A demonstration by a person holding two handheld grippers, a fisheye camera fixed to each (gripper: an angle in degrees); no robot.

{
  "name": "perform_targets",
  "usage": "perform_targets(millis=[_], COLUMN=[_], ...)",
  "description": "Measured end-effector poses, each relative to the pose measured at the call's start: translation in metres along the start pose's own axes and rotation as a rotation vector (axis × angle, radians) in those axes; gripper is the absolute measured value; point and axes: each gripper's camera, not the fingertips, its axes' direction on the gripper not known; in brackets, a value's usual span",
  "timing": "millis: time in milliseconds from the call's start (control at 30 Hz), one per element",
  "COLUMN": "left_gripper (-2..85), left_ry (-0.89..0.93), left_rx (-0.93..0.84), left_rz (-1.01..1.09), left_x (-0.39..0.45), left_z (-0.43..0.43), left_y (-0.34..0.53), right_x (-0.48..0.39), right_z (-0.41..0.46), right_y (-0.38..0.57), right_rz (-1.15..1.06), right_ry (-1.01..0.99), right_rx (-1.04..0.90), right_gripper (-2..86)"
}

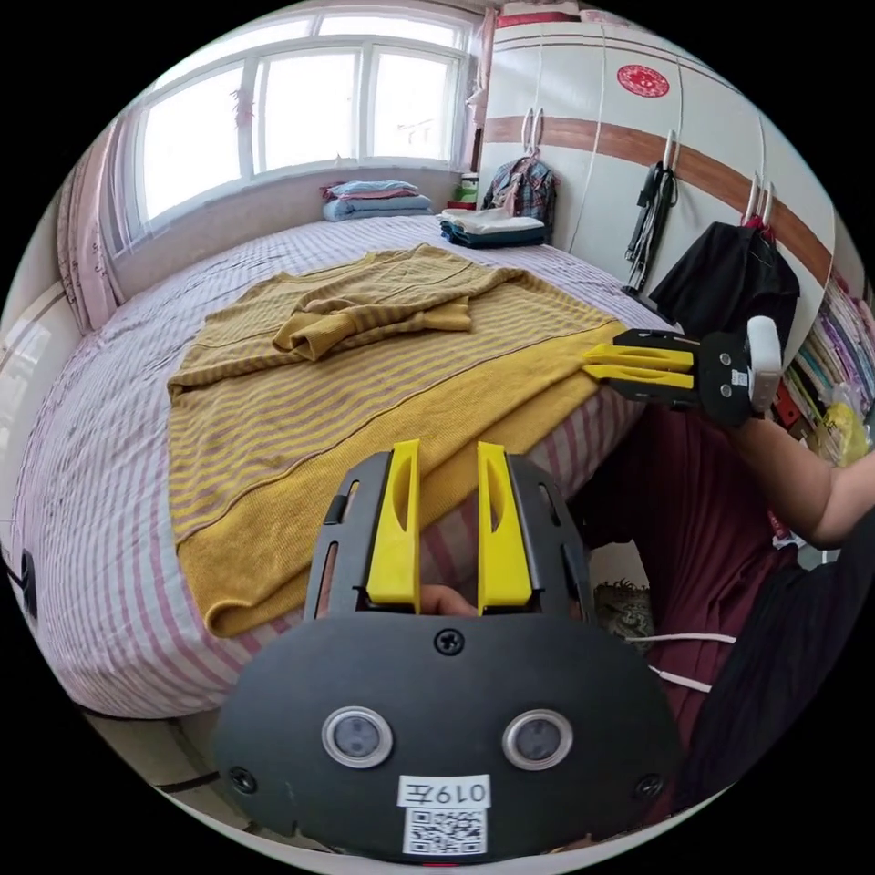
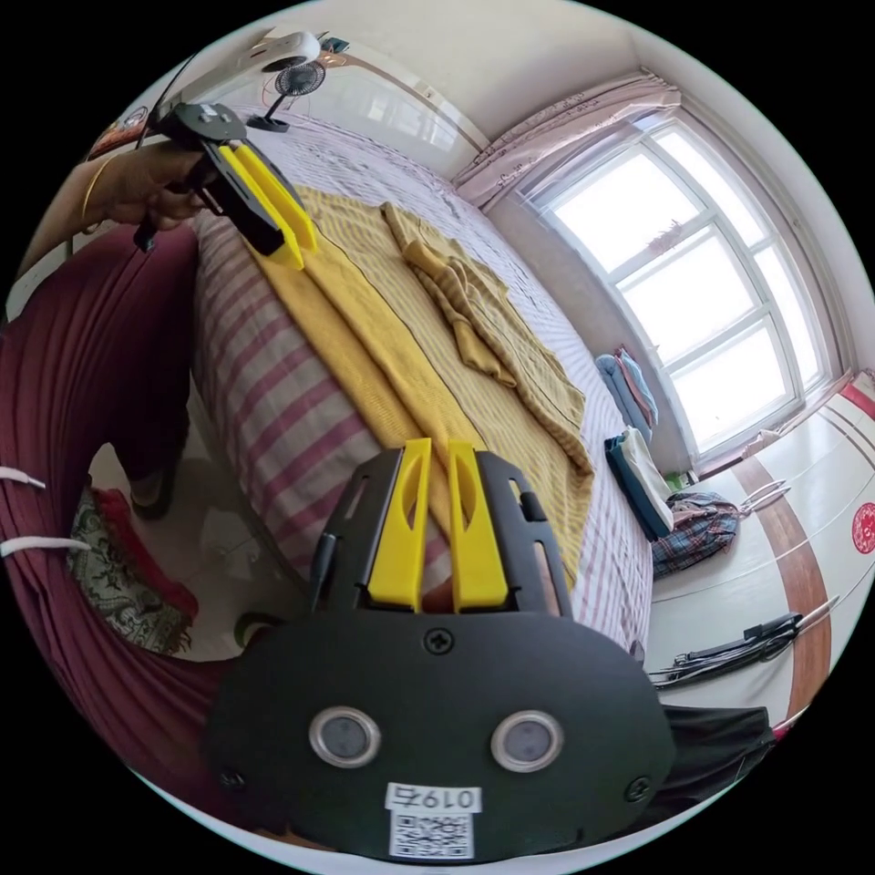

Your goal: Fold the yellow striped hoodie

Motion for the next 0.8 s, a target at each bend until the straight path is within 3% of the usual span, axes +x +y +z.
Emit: perform_targets(millis=[500, 800], left_gripper=[1.7, 1.0], left_ry=[-0.077, -0.219], left_rx=[0.057, -0.02], left_rz=[-0.039, 0.088], left_x=[0.012, 0.045], left_z=[0.044, 0.066], left_y=[0.034, 0.041], right_x=[-0.026, -0.029], right_z=[-0.035, -0.037], right_y=[-0.01, -0.012], right_rz=[0.09, 0.038], right_ry=[0.113, -0.006], right_rx=[0.114, 0.04], right_gripper=[-0.9, -0.8])
